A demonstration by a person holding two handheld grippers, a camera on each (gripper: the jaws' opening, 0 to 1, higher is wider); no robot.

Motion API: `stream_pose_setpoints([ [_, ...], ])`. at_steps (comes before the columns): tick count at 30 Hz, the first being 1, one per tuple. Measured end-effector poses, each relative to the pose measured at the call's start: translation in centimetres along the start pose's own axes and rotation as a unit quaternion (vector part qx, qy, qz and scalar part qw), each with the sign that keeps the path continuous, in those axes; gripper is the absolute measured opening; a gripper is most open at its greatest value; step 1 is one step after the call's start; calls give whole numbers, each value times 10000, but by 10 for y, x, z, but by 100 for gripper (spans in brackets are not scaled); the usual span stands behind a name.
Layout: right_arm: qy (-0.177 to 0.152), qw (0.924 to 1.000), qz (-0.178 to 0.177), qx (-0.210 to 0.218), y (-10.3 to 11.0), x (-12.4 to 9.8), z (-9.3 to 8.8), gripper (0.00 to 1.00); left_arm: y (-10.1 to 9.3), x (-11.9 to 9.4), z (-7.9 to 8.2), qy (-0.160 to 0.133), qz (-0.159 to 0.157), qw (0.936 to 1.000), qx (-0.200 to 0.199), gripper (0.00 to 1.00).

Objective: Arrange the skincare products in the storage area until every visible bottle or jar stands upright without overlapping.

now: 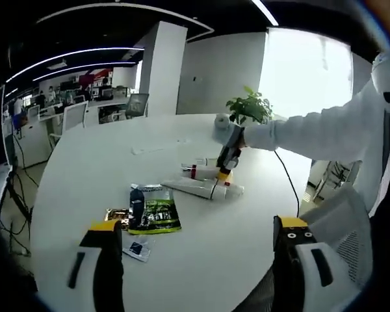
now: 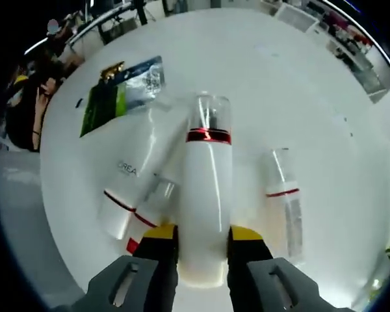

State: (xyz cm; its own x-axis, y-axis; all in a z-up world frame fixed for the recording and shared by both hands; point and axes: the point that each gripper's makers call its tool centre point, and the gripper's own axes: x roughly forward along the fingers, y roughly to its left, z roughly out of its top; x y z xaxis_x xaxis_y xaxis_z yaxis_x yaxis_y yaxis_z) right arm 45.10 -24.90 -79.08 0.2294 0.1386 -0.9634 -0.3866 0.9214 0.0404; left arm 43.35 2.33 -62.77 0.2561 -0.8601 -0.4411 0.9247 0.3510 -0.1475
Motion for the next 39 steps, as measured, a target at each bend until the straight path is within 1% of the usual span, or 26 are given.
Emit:
stream_pose_setpoints([
  [2,-99,9996,168,182,7,0,1,20,-1,10,8,-92,-127,9999,58,88],
  [3,-121,9996,154,186,7,0,1,20,-1,12,9,-101,-161,9998,57,87],
  [5,-173,9993,163,297,7,-1,1,20,-4,22,13,-108,-312,9995,-2,83],
  [9,-278,9964,324,731,6,-1,3,20,-6,41,20,-147,-549,9982,-189,79],
  [10,-363,9935,447,986,6,-2,4,19,-6,47,22,-149,-587,9980,-192,78],
  [12,-514,9884,630,1283,5,-3,5,19,-6,54,25,-170,-653,9975,-233,77],
  [14,-725,9788,839,1722,3,-4,6,19,-6,63,28,-190,-752,9965,-321,75],
  [15,-849,9722,973,1954,3,-5,7,19,-5,69,30,-223,-811,9956,-413,74],
  [16,-925,9675,1065,2097,3,-6,7,19,-5,73,31,-215,-856,9950,-472,73],
  [18,-1110,9553,1256,2435,1,-8,8,19,-7,82,36,-230,-1001,9925,-670,71],
  [19,-1186,9463,1404,2660,1,-9,8,19,-7,88,39,-272,-1088,9906,-782,70],
  [20,-1252,9396,1498,2811,1,-10,9,19,-7,92,41,-310,-1133,9891,-889,68],
  [23,-1418,9186,1739,3254,-1,-11,9,19,-5,107,49,-386,-1351,9816,-1294,66],
  [24,-1484,9087,1876,3422,0,-11,10,19,-4,112,52,-417,-1377,9792,-1430,65],
  [25,-1515,9015,1952,3554,0,-12,10,19,-2,116,54,-418,-1377,9773,-1557,64],
  [26,-1620,8930,2043,3669,-1,-12,12,19,4,126,57,-436,-1411,9748,-1672,63],
  [27,-1643,8892,2070,3735,-1,-12,12,19,5,132,58,-440,-1419,9740,-1709,63],
  [28,-1726,8774,2192,3902,-1,-13,12,19,4,139,59,-426,-1471,9718,-1793,63],
  [30,-1857,8585,2380,4145,0,-14,13,18,5,149,59,-382,-1548,9672,-1980,62],
  [31,-1949,8456,2514,4287,1,-14,13,18,6,156,59,-388,-1560,9660,-2023,62],
  [32,-2070,8351,2620,4372,1,-15,14,18,7,164,59,-361,-1597,9635,-2119,61],
  [33,-2126,8261,2689,4472,1,-15,14,18,2,167,58,-339,-1620,9621,-2168,61],
  [34,-2191,8202,2761,4506,2,-15,14,18,-4,170,57,-330,-1664,9603,-2216,60],
  [36,-2353,8043,2886,4631,3,-16,14,18,-6,179,58,-330,-1710,9532,-2471,60],
  [38,-2482,7858,3034,4784,5,-17,14,18,-6,188,59,-333,-1774,9432,-2788,60],
  [39,-2605,7781,3116,4792,7,-17,15,18,-6,193,60,-369,-1784,9374,-2970,60],
])
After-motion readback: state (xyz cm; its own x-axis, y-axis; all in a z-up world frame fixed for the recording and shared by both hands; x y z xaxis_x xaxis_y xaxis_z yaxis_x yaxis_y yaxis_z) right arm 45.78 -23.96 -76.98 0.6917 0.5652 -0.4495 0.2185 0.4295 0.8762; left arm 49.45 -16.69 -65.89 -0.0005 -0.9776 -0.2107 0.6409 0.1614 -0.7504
